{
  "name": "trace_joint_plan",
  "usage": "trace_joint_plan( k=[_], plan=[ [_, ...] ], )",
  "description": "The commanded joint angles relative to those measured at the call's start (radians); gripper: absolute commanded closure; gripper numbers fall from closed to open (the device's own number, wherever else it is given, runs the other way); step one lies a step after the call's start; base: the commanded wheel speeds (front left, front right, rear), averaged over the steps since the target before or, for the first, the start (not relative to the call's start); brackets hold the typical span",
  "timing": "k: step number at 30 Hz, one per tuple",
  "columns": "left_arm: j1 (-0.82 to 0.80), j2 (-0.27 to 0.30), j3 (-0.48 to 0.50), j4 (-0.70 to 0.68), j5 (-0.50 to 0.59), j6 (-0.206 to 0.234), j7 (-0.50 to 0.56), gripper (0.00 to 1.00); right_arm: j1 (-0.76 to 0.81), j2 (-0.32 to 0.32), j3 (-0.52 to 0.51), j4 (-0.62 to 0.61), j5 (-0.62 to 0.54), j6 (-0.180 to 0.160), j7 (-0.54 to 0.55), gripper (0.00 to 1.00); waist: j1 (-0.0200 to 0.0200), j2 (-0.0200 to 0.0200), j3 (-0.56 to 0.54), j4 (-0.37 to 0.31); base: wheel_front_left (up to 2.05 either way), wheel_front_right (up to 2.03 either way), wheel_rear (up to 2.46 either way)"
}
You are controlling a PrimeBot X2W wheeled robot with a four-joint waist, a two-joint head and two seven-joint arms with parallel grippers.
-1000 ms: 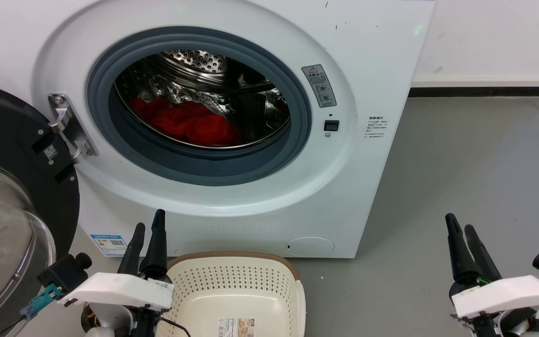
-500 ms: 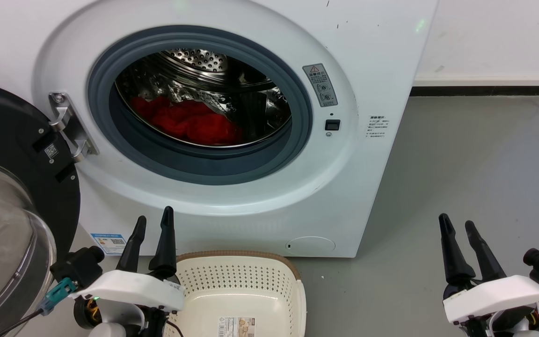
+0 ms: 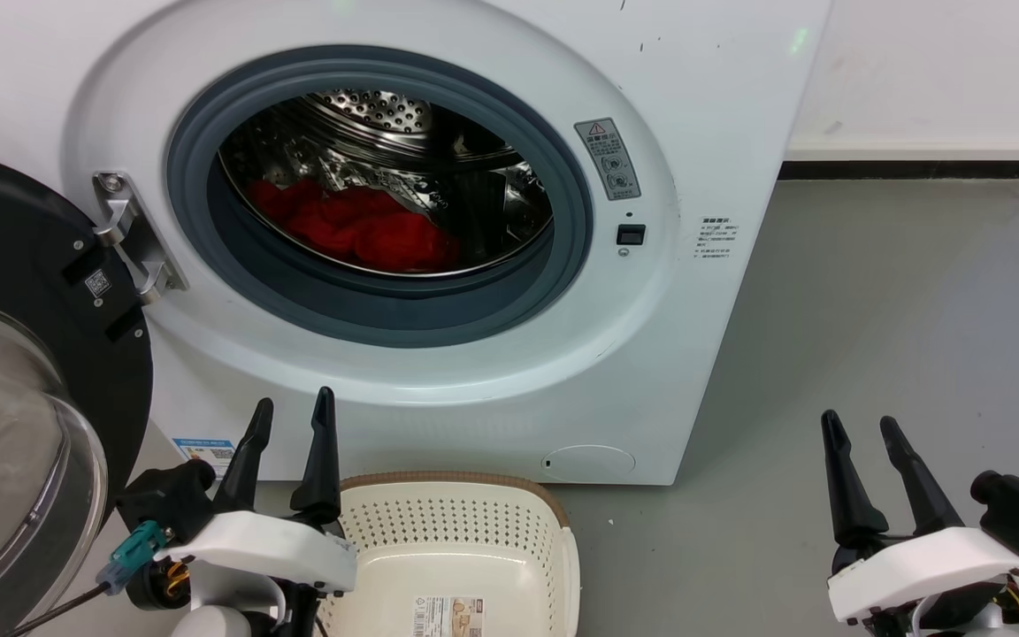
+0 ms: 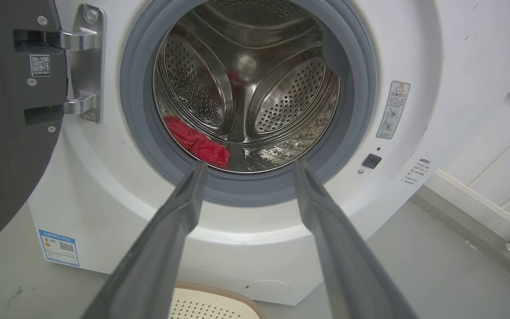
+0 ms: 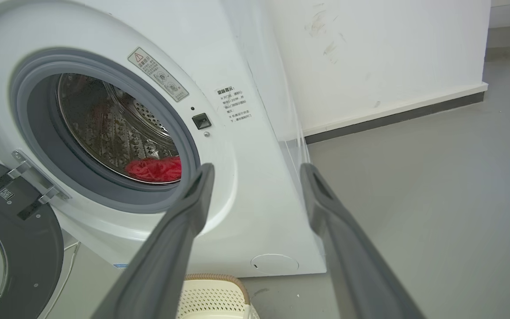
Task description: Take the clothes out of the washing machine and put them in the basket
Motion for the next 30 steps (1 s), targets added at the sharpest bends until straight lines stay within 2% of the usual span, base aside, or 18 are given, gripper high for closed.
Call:
trace_joint_plan(
  k=[1,30],
  plan=[
    [-0.02,0.002,-0.002,-0.012,0.021,0.004,-0.009,0.0,0.002,0.0,0.002,-0.014,-0.023,0.0,-0.007,0.0,0.0,0.0,0.0,0.0,0.0,0.0,0.0],
    [-0.014,0.02,-0.042,-0.014,0.28,0.036,-0.073,0.0,0.023,0.0,0.007,-0.025,-0.29,0.0,-0.036,0.0,0.0,0.0,0.004,0.006,0.0,0.0,0.0]
  ],
)
